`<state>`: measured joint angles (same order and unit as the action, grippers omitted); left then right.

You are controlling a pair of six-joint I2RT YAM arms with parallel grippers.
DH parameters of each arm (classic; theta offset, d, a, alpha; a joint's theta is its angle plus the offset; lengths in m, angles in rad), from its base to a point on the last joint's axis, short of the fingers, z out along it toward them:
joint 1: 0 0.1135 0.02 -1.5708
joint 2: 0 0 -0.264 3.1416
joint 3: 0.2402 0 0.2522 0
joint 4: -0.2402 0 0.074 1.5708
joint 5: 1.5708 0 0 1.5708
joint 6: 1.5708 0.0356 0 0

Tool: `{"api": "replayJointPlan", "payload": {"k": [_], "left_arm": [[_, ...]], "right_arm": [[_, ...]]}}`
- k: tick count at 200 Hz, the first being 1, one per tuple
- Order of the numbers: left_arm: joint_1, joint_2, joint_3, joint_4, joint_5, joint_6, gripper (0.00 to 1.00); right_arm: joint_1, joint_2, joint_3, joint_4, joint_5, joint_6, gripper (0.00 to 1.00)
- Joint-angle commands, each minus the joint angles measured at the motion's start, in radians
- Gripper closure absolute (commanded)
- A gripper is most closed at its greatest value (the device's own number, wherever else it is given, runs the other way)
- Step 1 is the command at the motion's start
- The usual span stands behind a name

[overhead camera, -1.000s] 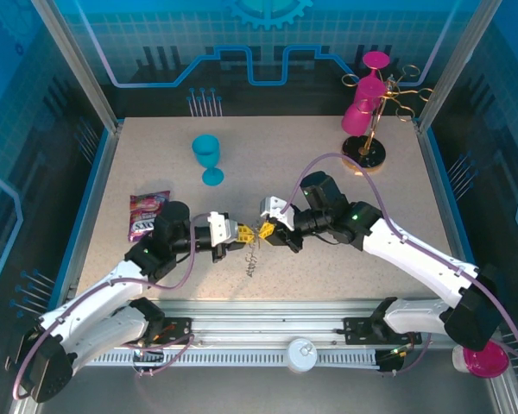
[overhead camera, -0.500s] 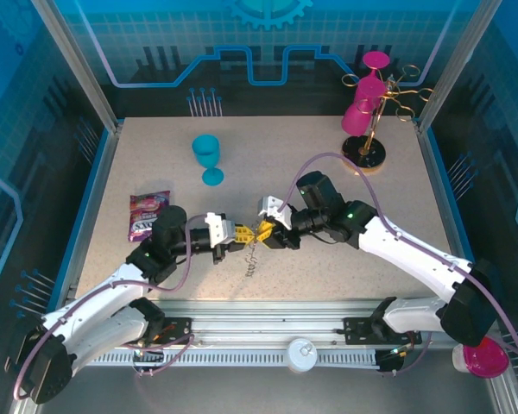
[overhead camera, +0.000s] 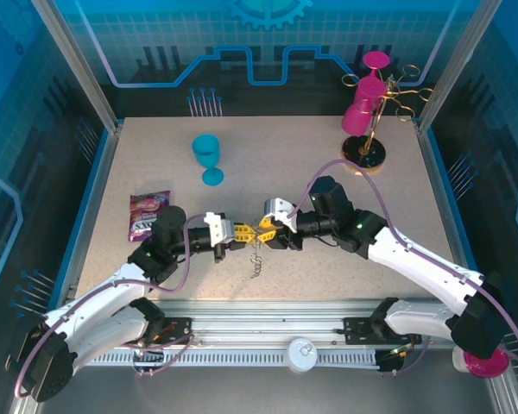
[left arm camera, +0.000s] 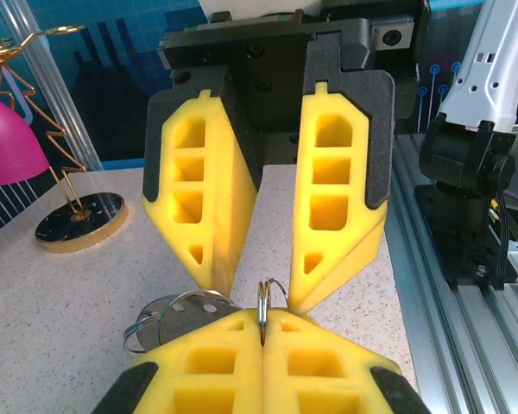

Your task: Put the keys on the keyring

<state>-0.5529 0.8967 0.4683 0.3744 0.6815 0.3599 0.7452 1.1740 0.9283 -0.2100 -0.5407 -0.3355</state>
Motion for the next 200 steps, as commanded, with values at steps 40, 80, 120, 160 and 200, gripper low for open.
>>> {"api": "replayJointPlan", "payload": {"k": [40,80,120,160,200], "left_arm": [[-0.007,-0.004,-0.013,0.063,0.036,-0.02,1.0],[-0.006,-0.005,-0.007,0.0,0.005,0.009,1.0],[-0.007,0.004,0.025,-0.149,-0.052,0.089,0.82],[-0.006,0.025,0.057,-0.22,-0.06,0.119,0.83],[-0.007,0.026,0.06,-0.23,-0.053,0.123,0.84]], "right_arm": [[0.01,0.036,0.026,0.034,-0.052,-0.02,0.88],[0.013,0.023,0.042,-0.018,-0.028,-0.049,1.0],[0.037,0.079,0.148,-0.246,0.068,-0.154,1.0],[0.093,0.18,0.292,-0.457,0.171,-0.259,1.0],[0.138,0.263,0.403,-0.594,0.254,-0.337,1.0]]}}
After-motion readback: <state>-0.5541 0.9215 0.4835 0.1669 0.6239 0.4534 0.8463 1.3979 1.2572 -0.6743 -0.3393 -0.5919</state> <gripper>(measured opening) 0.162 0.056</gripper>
